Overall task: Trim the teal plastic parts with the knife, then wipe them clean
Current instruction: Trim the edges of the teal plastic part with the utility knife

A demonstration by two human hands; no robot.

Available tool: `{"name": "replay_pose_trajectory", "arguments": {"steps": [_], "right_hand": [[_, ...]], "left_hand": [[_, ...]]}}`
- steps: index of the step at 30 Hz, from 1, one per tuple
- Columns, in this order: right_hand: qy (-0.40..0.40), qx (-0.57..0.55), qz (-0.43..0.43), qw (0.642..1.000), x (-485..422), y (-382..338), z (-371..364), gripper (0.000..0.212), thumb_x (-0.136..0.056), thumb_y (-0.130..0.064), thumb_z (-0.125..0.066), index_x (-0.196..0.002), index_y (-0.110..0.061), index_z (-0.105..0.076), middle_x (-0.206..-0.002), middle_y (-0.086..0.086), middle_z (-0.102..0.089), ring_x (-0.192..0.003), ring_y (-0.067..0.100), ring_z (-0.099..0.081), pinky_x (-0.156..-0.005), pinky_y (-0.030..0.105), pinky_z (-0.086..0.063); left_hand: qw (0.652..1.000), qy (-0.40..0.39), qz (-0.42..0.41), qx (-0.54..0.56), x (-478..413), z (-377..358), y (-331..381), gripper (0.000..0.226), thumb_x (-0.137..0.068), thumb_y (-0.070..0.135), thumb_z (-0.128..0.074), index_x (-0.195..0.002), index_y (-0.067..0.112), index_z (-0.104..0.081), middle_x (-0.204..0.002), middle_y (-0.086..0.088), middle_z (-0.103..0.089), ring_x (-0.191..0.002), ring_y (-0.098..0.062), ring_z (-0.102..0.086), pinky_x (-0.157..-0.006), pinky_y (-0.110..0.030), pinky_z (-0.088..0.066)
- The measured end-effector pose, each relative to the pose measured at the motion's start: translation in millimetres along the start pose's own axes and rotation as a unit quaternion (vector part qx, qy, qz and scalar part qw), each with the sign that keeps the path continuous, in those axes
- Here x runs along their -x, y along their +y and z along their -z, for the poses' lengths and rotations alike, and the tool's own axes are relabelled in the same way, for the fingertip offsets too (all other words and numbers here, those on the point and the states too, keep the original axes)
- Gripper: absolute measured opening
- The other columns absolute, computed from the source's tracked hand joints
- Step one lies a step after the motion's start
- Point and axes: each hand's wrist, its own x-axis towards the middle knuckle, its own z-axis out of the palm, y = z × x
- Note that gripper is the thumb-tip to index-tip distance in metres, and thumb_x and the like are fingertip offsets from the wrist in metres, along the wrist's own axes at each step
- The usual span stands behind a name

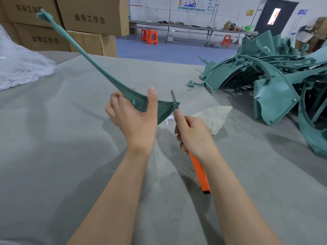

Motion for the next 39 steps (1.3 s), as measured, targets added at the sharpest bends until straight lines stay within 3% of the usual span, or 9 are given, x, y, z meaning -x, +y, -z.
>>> {"name": "replay_pose_trajectory", "arguments": {"steps": [6, 12, 17, 22, 26, 31, 35, 39], "right_hand": [[0.012, 0.016, -0.009, 1.000, -2.8, 1.2, 0.3, 0.050, -0.098, -0.052, -0.041, -0.069, -0.011, -0.046, -0.062, 0.010, -0.040, -0.057, 0.021, -0.038, -0.059, 0.035, -0.034], [0.013, 0.022, -0.035, 0.999, -4.3, 3.7, 2.7, 0.050, -0.098, -0.052, -0.040, -0.070, -0.010, -0.046, -0.064, 0.011, -0.044, -0.059, 0.024, -0.041, -0.061, 0.035, -0.036], [0.010, 0.039, -0.063, 0.997, -6.9, 8.7, 4.4, 0.054, -0.099, -0.049, -0.040, -0.067, -0.006, -0.046, -0.061, 0.011, -0.047, -0.062, 0.026, -0.045, -0.063, 0.034, -0.038], [0.011, 0.035, -0.115, 0.993, -9.0, 17.3, 13.4, 0.049, -0.100, -0.047, -0.041, -0.069, -0.008, -0.047, -0.053, 0.004, -0.042, -0.041, 0.020, -0.042, -0.047, 0.024, -0.034], [0.033, -0.044, -0.107, 0.993, -8.6, 14.7, 17.3, 0.051, -0.098, -0.049, -0.044, -0.069, -0.007, -0.051, -0.043, -0.007, -0.042, -0.031, 0.011, -0.039, -0.036, 0.018, -0.030], [0.070, -0.161, -0.060, 0.983, -6.2, 4.5, 19.1, 0.040, -0.093, -0.043, -0.059, -0.083, -0.004, -0.060, -0.051, -0.005, -0.056, -0.037, 0.012, -0.042, -0.038, 0.020, -0.035], [0.081, -0.216, -0.022, 0.973, -5.0, -0.6, 18.8, 0.020, -0.092, -0.032, -0.063, -0.085, -0.013, -0.063, -0.062, -0.008, -0.065, -0.038, 0.012, -0.041, -0.040, 0.021, -0.035], [0.094, -0.228, -0.013, 0.969, -5.7, 1.5, 22.0, 0.016, -0.094, -0.024, -0.058, -0.083, -0.012, -0.062, -0.066, -0.006, -0.066, -0.036, 0.010, -0.038, -0.044, 0.024, -0.033]], "left_hand": [[1.000, -0.008, -0.010, -0.014, 2.9, -1.6, 0.3, 0.026, -0.078, 0.056, -0.053, -0.078, 0.035, -0.038, -0.106, 0.005, -0.047, -0.121, -0.021, -0.034, -0.104, -0.044, -0.034], [0.999, -0.011, -0.034, -0.023, 5.8, -3.1, 0.9, 0.025, -0.076, 0.060, -0.050, -0.076, 0.040, -0.035, -0.104, 0.009, -0.045, -0.116, -0.017, -0.033, -0.104, -0.043, -0.034], [0.995, -0.024, -0.078, -0.064, 8.1, -4.6, -3.0, 0.034, -0.078, 0.055, -0.054, -0.087, 0.024, -0.044, -0.105, 0.008, -0.042, -0.117, -0.024, -0.035, -0.101, -0.044, -0.035], [0.998, 0.005, -0.058, -0.038, 2.8, -1.8, -3.9, 0.035, -0.077, 0.056, -0.052, -0.087, 0.024, -0.043, -0.104, 0.005, -0.044, -0.118, -0.025, -0.036, -0.102, -0.047, -0.035], [0.998, 0.005, -0.044, -0.037, 2.8, -0.9, -1.9, 0.036, -0.077, 0.058, -0.050, -0.086, 0.024, -0.044, -0.105, 0.005, -0.044, -0.119, -0.024, -0.035, -0.103, -0.046, -0.035], [1.000, -0.011, -0.026, -0.011, 3.1, -0.3, 3.2, 0.025, -0.079, 0.055, -0.055, -0.079, 0.037, -0.038, -0.106, 0.006, -0.045, -0.120, -0.019, -0.034, -0.104, -0.044, -0.035], [0.999, -0.044, 0.001, 0.008, 5.9, -2.7, 9.8, 0.023, -0.084, 0.049, -0.059, -0.077, 0.037, -0.041, -0.102, 0.010, -0.047, -0.114, -0.014, -0.035, -0.104, -0.043, -0.036], [0.993, -0.082, 0.058, 0.061, 1.1, -0.4, 12.6, 0.023, -0.078, 0.052, -0.062, -0.072, 0.034, -0.049, -0.091, 0.008, -0.052, -0.111, -0.024, -0.050, -0.100, -0.046, -0.041]]}}
